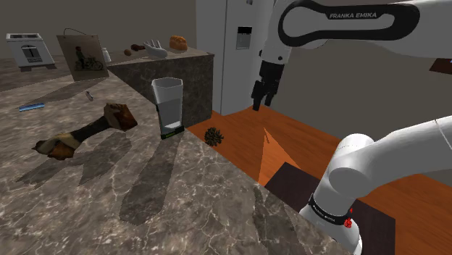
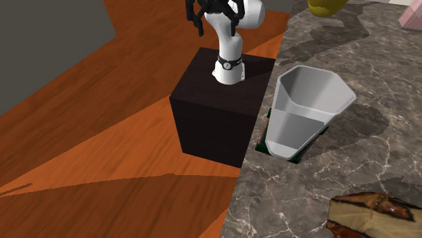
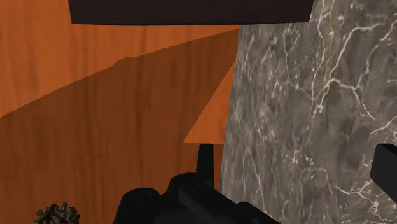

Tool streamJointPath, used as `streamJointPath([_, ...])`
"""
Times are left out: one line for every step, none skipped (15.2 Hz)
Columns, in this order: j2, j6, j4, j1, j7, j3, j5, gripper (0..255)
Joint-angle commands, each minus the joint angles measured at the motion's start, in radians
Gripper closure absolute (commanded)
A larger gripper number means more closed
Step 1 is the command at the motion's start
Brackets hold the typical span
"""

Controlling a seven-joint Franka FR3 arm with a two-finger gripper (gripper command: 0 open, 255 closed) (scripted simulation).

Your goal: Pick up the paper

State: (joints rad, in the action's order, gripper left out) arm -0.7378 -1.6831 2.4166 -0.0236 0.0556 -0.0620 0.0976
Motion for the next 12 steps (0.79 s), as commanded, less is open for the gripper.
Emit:
streamJointPath([0.000,0.000,0.000,0.000,0.000,0.000,0.000,0])
streamJointPath([0.006,-0.061,0.022,-0.015,0.061,-0.029,0.016,0])
streamJointPath([0.015,-0.121,0.041,-0.033,0.123,-0.058,0.034,0])
streamJointPath([0.027,-0.179,0.056,-0.053,0.187,-0.089,0.055,0])
streamJointPath([0.043,-0.235,0.069,-0.075,0.253,-0.120,0.080,0])
streamJointPath([0.061,-0.288,0.077,-0.101,0.322,-0.153,0.108,0])
streamJointPath([0.082,-0.338,0.083,-0.130,0.394,-0.186,0.140,0])
streamJointPath([0.105,-0.384,0.084,-0.162,0.469,-0.221,0.176,0])
streamJointPath([0.129,-0.426,0.082,-0.198,0.546,-0.258,0.215,0])
streamJointPath([0.155,-0.463,0.076,-0.237,0.627,-0.296,0.259,0])
streamJointPath([0.182,-0.494,0.066,-0.280,0.710,-0.337,0.307,0])
streamJointPath([0.209,-0.519,0.053,-0.326,0.796,-0.379,0.359,0])
